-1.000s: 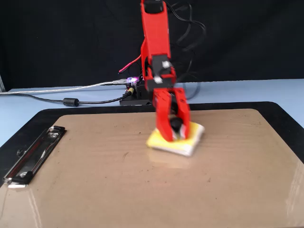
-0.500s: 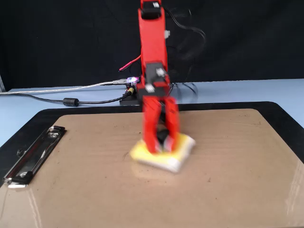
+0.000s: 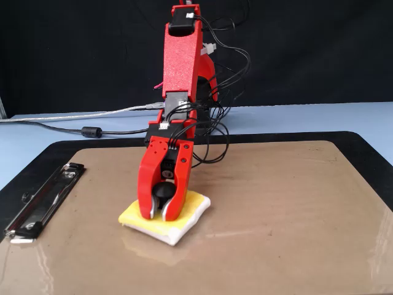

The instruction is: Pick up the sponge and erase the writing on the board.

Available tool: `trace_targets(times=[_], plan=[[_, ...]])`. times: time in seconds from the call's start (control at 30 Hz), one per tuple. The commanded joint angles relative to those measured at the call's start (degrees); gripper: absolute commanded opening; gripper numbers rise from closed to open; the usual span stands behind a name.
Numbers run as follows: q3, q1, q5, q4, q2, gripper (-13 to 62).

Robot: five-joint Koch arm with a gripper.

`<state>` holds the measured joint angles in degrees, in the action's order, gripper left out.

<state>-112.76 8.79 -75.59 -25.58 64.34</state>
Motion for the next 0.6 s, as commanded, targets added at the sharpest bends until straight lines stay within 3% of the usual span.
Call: trace_targets(times=[0.0, 0.13, 0.2, 0.43, 0.57], plan=[[-10.5, 1.2, 0.7, -0.7, 8.4, -8.0], [-27.7, 1.1, 0.6, -1.1, 24.9, -8.0], [-28.5, 1.2, 0.6, -1.1, 25.0, -8.0], [2.2, 1.3, 0.5, -4.2, -3.7, -8.0], [-0.9, 1.2, 0.4, -4.4, -2.2, -8.0]])
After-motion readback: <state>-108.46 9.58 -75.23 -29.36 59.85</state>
